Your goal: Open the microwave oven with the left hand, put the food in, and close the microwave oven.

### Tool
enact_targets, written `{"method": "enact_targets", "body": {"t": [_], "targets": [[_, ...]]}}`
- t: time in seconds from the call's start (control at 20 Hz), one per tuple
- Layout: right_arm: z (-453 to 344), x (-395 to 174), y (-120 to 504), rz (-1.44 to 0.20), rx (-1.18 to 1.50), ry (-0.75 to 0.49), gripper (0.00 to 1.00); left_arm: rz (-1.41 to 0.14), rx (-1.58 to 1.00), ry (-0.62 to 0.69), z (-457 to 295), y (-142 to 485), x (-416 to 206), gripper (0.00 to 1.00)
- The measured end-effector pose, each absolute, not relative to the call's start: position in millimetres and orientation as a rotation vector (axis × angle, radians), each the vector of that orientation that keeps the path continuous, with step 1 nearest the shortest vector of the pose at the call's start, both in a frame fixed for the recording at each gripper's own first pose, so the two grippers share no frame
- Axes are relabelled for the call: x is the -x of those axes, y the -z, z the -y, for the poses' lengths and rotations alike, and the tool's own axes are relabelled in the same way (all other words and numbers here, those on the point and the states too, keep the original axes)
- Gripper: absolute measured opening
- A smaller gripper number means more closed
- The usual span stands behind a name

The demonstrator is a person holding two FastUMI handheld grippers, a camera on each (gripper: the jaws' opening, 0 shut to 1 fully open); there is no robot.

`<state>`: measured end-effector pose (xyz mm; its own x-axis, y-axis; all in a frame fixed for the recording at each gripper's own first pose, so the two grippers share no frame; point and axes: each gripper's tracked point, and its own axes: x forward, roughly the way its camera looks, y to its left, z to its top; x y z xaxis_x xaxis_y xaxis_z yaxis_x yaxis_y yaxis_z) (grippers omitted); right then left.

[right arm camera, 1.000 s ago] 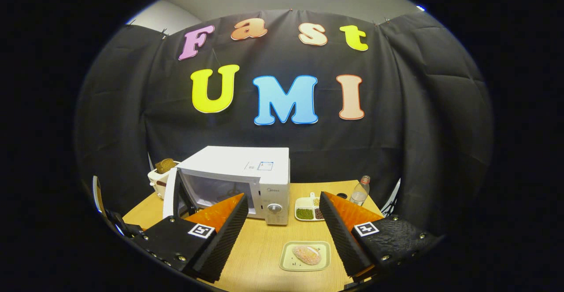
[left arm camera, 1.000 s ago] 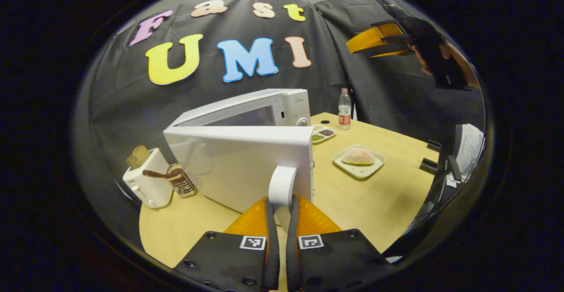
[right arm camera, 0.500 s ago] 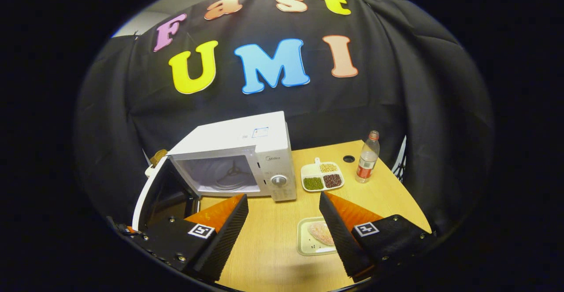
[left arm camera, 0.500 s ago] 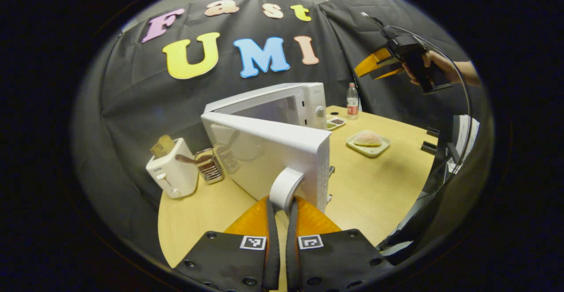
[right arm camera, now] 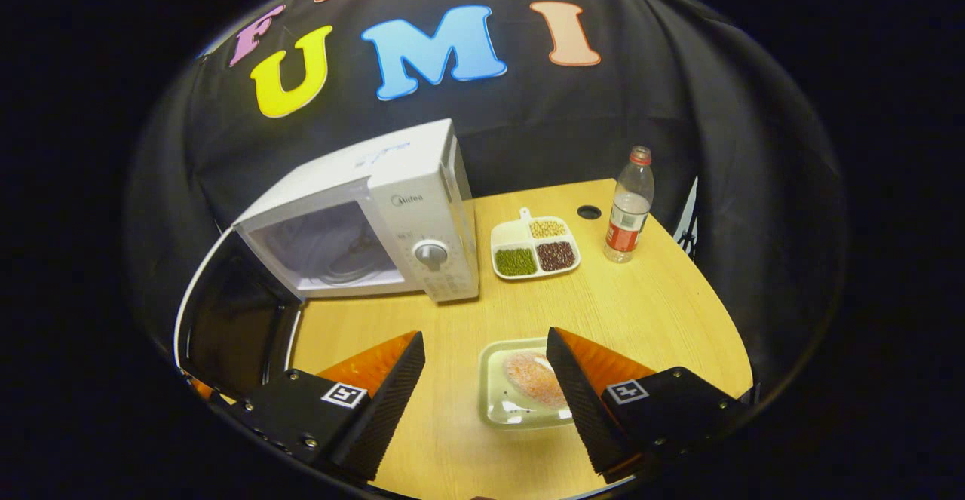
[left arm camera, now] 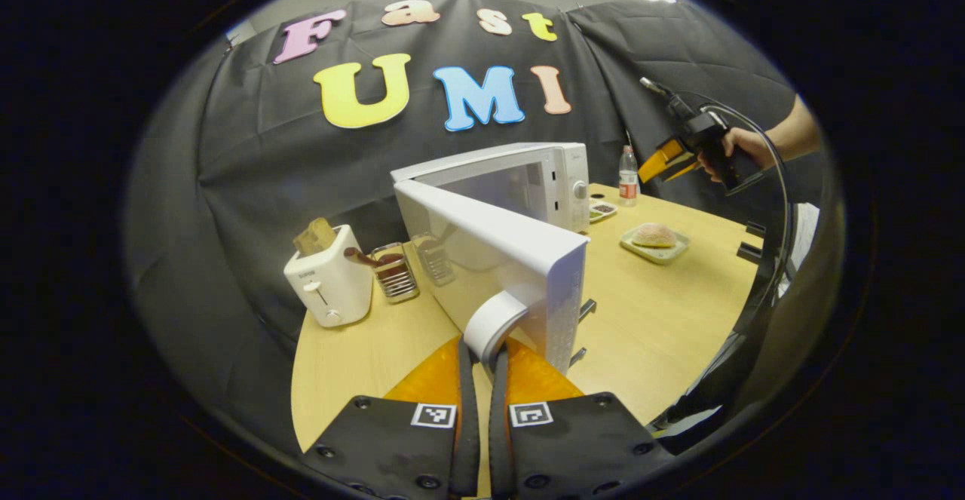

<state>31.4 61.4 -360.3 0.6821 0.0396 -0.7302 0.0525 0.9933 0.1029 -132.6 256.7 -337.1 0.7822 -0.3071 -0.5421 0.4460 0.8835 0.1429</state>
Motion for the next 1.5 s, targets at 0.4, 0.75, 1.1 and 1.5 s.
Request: {"method": "enact_targets", "body": {"t": [0.4,0.75,1.1,1.5], "targets": [[-26.4,-34.3,414.7,-0.954,0.09,-0.098,1.0,-0.505,-0.283,0.347,-268.6,319.0,135.9,0.77],[-17.4,-22.4,455.4,-1.066,0.282,-0.269,0.98,-0.543,-0.259,0.175,-284.5,301.3,157.3,0.97],[-15.1,-19.3,479.0,-1.112,0.233,-0.326,0.96,-0.413,-0.173,-0.015,-258.6,204.8,159.3,0.97],[-25.1,-12.9,479.6,-1.104,0.196,-0.314,0.69,-0.2,-0.039,0.04,-170.0,108.8,95.5,1.0]]}}
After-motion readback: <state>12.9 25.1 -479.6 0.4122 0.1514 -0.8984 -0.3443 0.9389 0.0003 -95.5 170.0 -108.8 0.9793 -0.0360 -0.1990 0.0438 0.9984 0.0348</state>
